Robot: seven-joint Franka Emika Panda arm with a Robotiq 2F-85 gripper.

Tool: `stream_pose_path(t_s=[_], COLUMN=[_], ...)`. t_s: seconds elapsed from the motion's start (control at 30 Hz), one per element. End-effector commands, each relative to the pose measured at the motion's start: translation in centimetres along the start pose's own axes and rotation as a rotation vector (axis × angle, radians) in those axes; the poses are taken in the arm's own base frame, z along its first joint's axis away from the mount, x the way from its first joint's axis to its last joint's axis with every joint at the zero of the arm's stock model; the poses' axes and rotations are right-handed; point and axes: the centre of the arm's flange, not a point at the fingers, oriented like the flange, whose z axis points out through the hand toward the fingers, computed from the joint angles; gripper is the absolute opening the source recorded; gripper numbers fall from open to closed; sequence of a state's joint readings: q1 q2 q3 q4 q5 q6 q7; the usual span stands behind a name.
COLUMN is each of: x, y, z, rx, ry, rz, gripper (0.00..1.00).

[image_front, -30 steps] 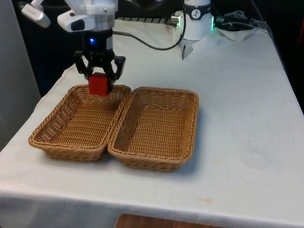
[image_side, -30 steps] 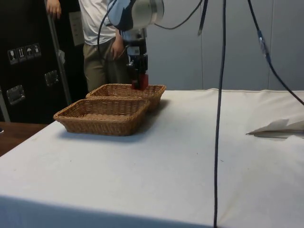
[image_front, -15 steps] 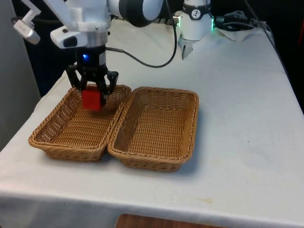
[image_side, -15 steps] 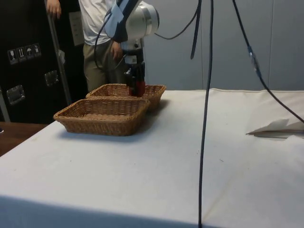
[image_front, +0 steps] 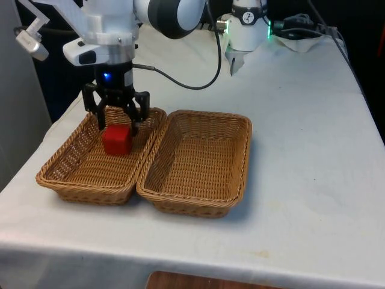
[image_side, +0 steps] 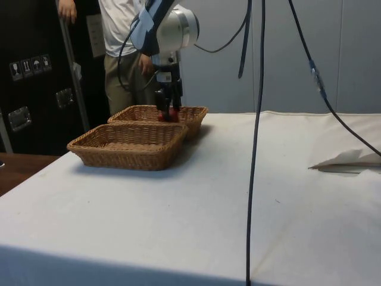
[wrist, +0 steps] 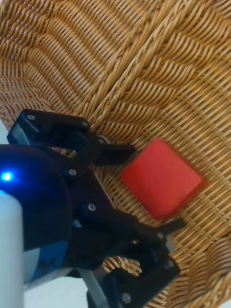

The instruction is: Pick up the red cube and place it into the right basket.

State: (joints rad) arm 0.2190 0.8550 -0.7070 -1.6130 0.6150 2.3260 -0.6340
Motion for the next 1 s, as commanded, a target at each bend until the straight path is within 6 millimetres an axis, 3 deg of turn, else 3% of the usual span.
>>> stream_pose_path(t_s=[0.0, 0.07, 0.1, 0.13, 0.17, 0.4, 0.7, 0.73, 0.97], x=[0.0, 0.0, 0.0, 0.0, 0.0, 0.0, 0.6, 0.5, 1.5], y=[0.1, 0.0, 0.1, 0.1, 0.1, 0.0, -0.3, 0.0, -2.6], z=[0.1, 0.0, 0.1, 0.1, 0.1, 0.0, -3.6, -3.2, -6.0], rx=[0.007, 0.001, 0.007, 0.008, 0.008, 0.001, 0.012, 0.017, 0.010], ry=[-0.002, -0.001, -0.002, -0.002, -0.002, -0.002, 0.008, 0.012, 0.014], rz=[0.000, 0.000, 0.000, 0.000, 0.000, 0.000, -0.005, -0.005, -0.015], gripper=[0.61, 0.80, 0.80, 0.97, 1.00, 1.00, 1.00, 1.00, 1.00])
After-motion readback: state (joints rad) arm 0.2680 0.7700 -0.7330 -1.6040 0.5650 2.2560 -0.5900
